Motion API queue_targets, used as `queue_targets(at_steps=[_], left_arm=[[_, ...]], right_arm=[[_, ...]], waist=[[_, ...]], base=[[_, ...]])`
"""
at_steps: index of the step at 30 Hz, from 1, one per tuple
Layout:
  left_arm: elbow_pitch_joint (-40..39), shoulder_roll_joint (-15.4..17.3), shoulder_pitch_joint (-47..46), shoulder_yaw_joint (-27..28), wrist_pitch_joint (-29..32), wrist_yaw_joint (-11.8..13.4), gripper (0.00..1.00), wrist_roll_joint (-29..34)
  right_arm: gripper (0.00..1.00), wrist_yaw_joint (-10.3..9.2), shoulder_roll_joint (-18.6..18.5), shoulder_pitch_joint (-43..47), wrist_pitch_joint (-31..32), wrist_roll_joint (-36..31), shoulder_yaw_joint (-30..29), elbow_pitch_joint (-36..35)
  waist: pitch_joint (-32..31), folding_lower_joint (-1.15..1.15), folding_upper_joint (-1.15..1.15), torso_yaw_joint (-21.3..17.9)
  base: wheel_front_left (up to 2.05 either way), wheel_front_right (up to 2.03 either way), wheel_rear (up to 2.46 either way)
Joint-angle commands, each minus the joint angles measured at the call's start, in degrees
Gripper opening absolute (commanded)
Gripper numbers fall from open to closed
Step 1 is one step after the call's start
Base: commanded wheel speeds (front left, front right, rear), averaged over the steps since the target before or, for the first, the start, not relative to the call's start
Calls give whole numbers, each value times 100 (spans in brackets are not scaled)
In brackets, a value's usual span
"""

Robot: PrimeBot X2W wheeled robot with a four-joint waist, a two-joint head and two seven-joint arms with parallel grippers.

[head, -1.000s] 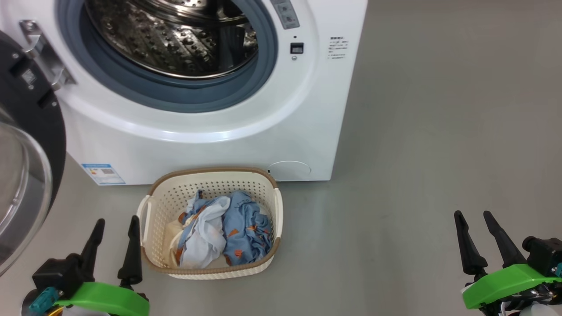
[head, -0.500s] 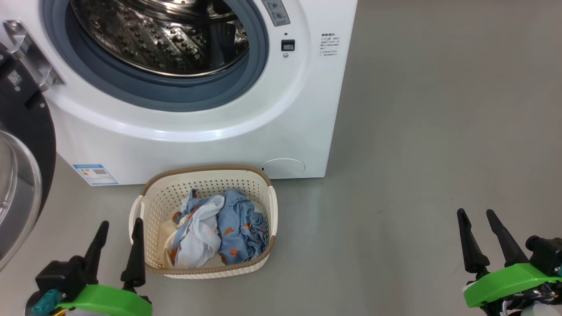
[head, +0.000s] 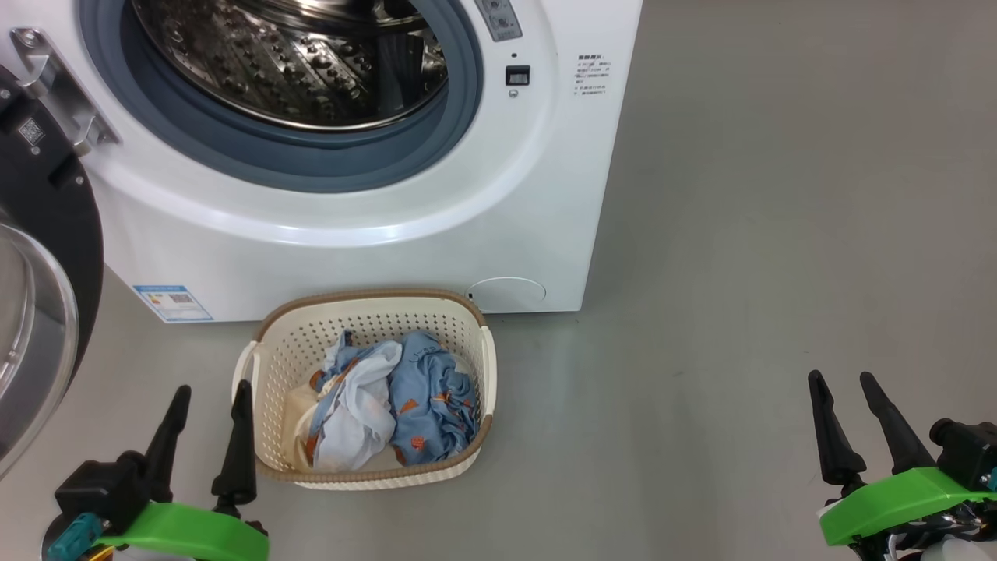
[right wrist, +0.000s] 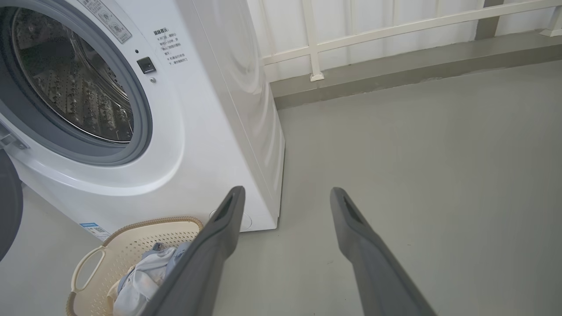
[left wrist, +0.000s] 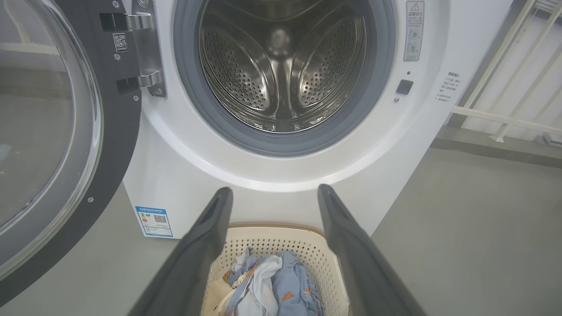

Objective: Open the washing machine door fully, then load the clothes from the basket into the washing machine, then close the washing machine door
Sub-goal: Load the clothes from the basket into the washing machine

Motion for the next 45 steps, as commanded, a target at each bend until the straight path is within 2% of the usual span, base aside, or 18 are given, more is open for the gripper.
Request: queue_targets(at_steps=[1,22,35,45], left_arm=[[-155,187,-88,168,-37,-15,100,-21],[-259,285,-200,75,-37,-15,100,-2],[-165,266,-100,19,-37,-15,100,4],[154,134,-153,-88,-37,-15,100,46]], right_arm=[[100,16,-64,-41,-69,-56,127,-149],[100,16,-7,-93,-69,-53,138,-172],[100,16,21,-64,-69,-47,155,-180],[100,16,46,-140,-69,-53,184,-255]], waist=[[15,0,0,-2],[98,0,0,-67],[110,0,0,-61],[335,0,0,-122]], base=[[8,-28,21],[61,-150,89],[12,-12,0],[0,0,0]])
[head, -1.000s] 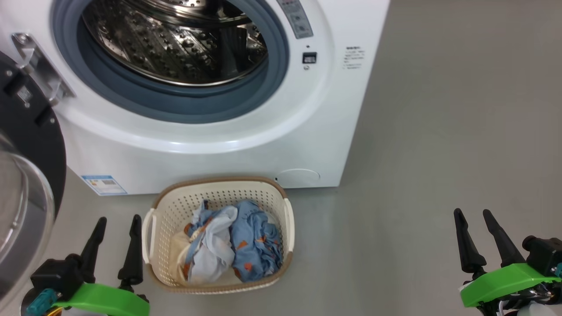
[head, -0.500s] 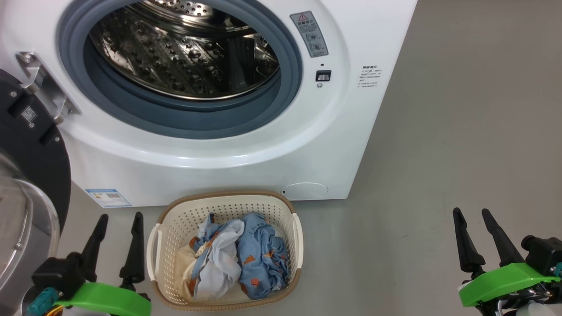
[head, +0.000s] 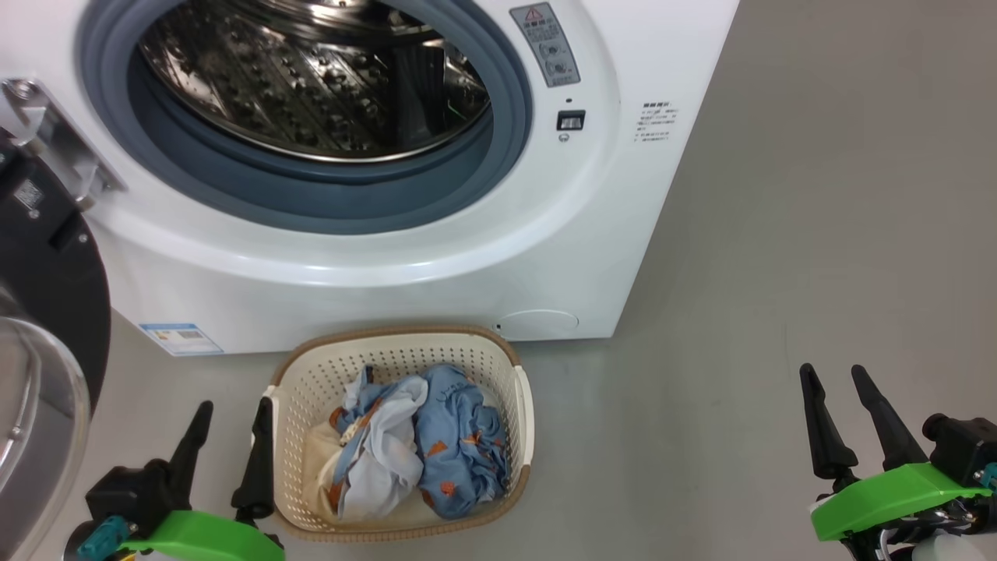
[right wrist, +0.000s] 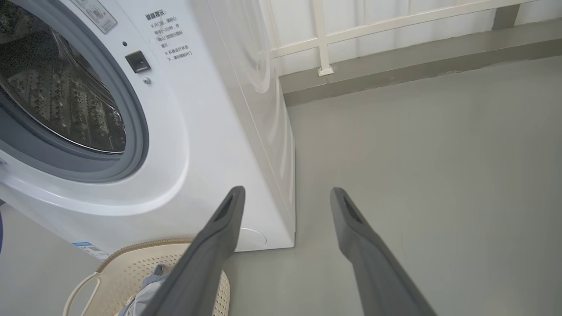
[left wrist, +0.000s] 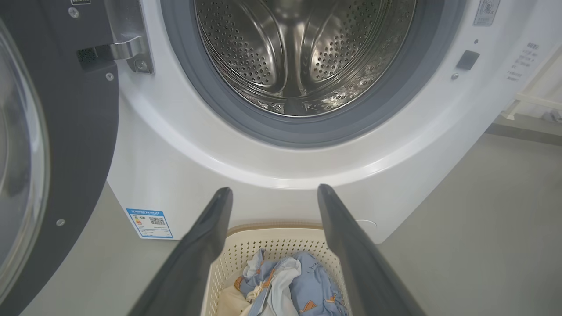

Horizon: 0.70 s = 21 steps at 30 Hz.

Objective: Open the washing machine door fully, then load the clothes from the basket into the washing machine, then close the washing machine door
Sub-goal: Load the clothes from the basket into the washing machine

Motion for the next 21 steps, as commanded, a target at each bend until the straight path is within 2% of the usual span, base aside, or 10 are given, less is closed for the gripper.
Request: queue_targets(at_steps=[1,10,21], left_arm=[[-43,98,-168,162,-37,-15,100,50],[415,93,-539,-38,-37,-15,100,62],[1421,218,-1364,-483,-37,-15,100,-16]], right_arm=[[100,16,-31,-136,-69,-55,156,-154],[100,16,46,-378,-69,-78,172,-228],[100,16,126,-692,-69,-99,211,-263]], waist=[[113,0,0,-33],[599,0,0,-111],[1259,0,0,-183]], base=[[0,0,0],[0,0,0],[0,0,0]])
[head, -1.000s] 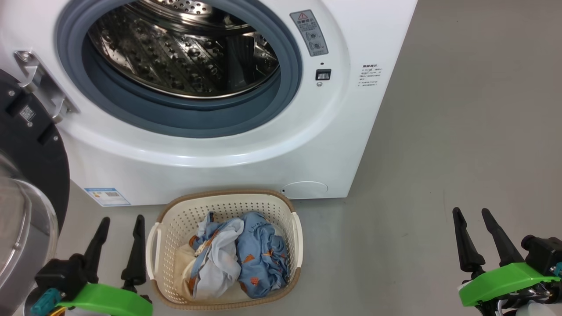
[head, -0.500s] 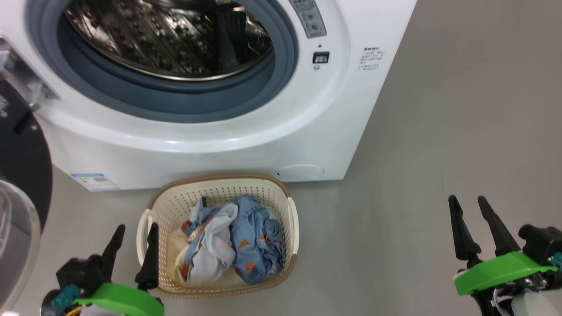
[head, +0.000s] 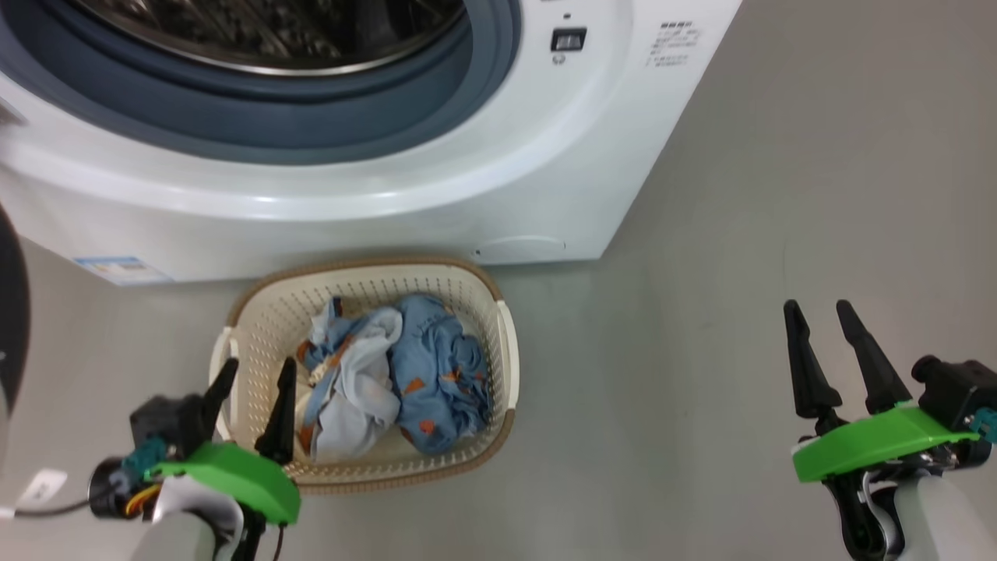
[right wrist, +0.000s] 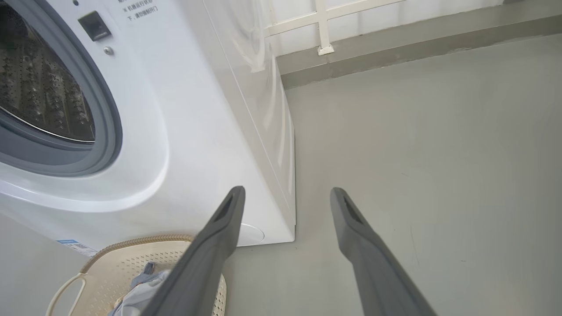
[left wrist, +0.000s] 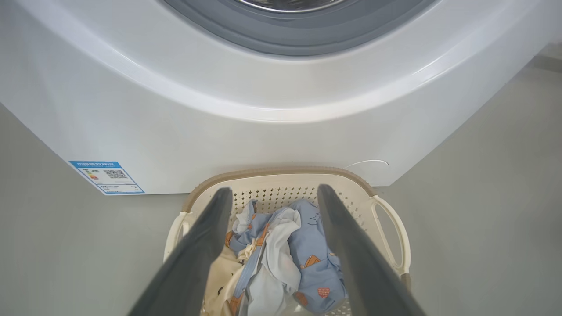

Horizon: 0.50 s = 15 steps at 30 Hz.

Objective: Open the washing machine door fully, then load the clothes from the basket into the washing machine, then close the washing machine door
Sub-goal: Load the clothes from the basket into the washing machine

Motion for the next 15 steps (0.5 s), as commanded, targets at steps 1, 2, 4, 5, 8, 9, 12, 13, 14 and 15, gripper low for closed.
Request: queue_targets(at_steps=[1,2,4,5,8,9,12,13,14,15], left_arm=[[-23,179,-166,135,-37,-14,100,-42],[96,192,-272,75,-37,-14,100,-57],[329,206,-489,-34,-37,-14,100,-111],[447,217,-596,-93,-37,-14,100,-129],[872,231,-1004,-327,-37,-14,100,-221],[975,227,-1099,-381,-37,-14,100,-256],[1278,230,-1365,-570,-37,-14,100,-346],[1374,232,-1448,-634,-37,-14,100,-374],[1464,234,-1529,-700,-37,-14,100,-397],[1554,231,-1604,-757,-37,-14,100,-436]], right_arm=[[100,16,-23,-79,-69,-55,131,-150],[100,16,-19,-111,-69,-56,134,-154],[100,16,-13,-179,-69,-57,141,-158],[100,16,-9,-213,-69,-59,147,-157],[100,16,-6,-351,-69,-67,175,-147],[100,16,-5,-383,-69,-70,181,-143],[100,16,-6,-477,-69,-82,218,-109],[100,16,-6,-507,-69,-85,230,-103],[100,16,-5,-533,-69,-88,242,-95],[100,16,-3,-558,-69,-91,253,-91]], waist=[[230,0,0,-32],[304,0,0,-36],[445,0,0,-43],[511,0,0,-48],[766,0,0,-55],[830,0,0,-53],[1008,0,0,-50],[1066,0,0,-47],[1119,0,0,-42],[1170,0,0,-39]], base=[[0,0,0],[0,0,0],[0,0,0],[0,0,0],[0,0,0],[0,0,0],[0,0,0],[0,0,0],[0,0,0],[0,0,0]])
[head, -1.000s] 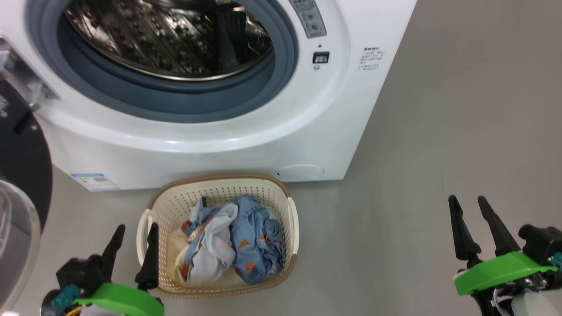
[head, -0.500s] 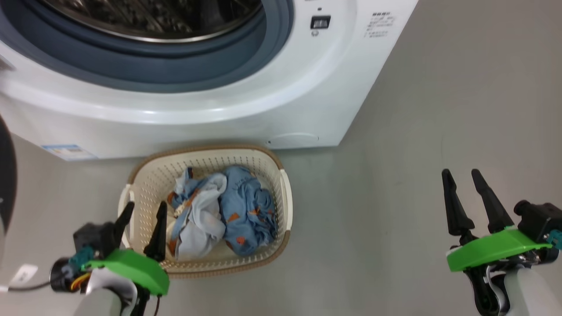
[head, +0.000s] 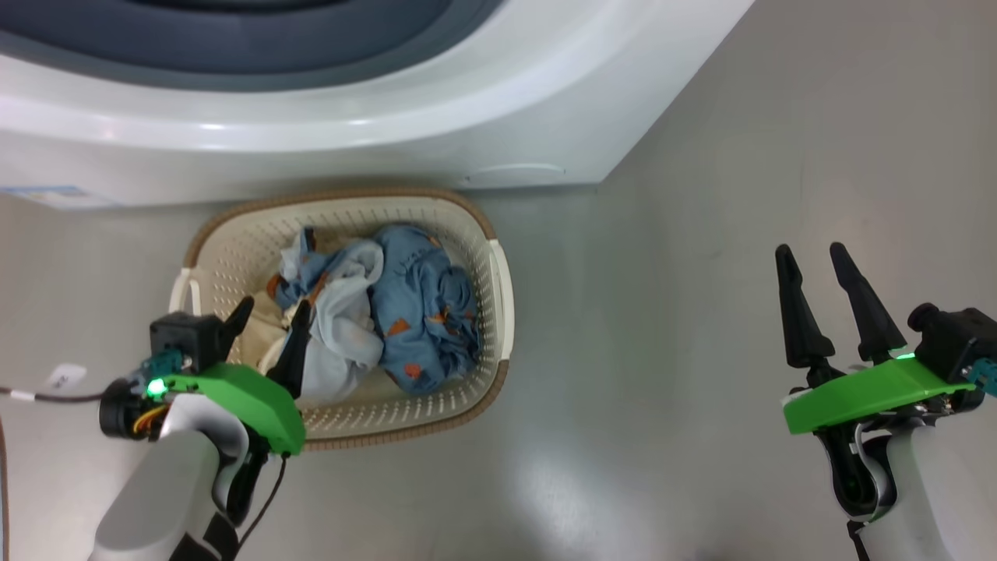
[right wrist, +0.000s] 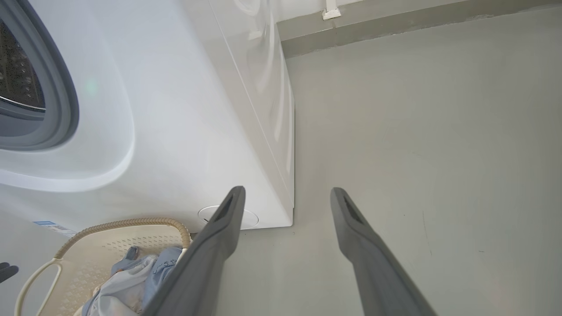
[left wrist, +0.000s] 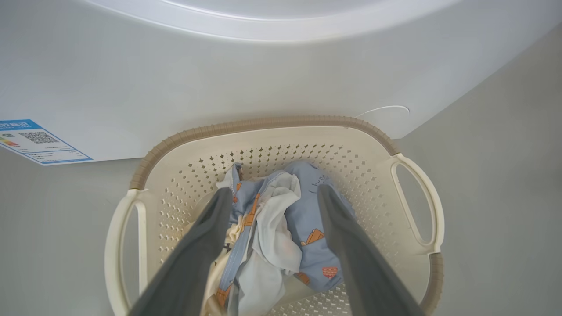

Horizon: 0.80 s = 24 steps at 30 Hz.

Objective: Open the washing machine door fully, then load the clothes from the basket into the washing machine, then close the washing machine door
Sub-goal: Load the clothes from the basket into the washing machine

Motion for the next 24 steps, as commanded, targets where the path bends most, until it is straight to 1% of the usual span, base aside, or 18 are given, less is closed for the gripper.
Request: queue_targets(at_steps=[1,9,16,24], left_arm=[[97,183,-171,37,-37,-14,100,-92],[847,215,-713,-558,-37,-14,100,-283],[1566,172,-1186,-1162,-37,-14,100,-558],[2016,147,-1586,-1655,23,-14,100,-913]], right_arm=[[100,16,-9,-21,-69,-40,166,-100],[100,16,-3,-172,-69,-46,261,-117],[100,16,17,-260,-69,-45,366,-137],[100,16,47,-363,-69,-37,439,-183]], waist=[[265,0,0,8],[572,0,0,-13],[790,0,0,-65],[1033,0,0,-156]], base=[[0,0,0],[0,0,0],[0,0,0],[0,0,0]])
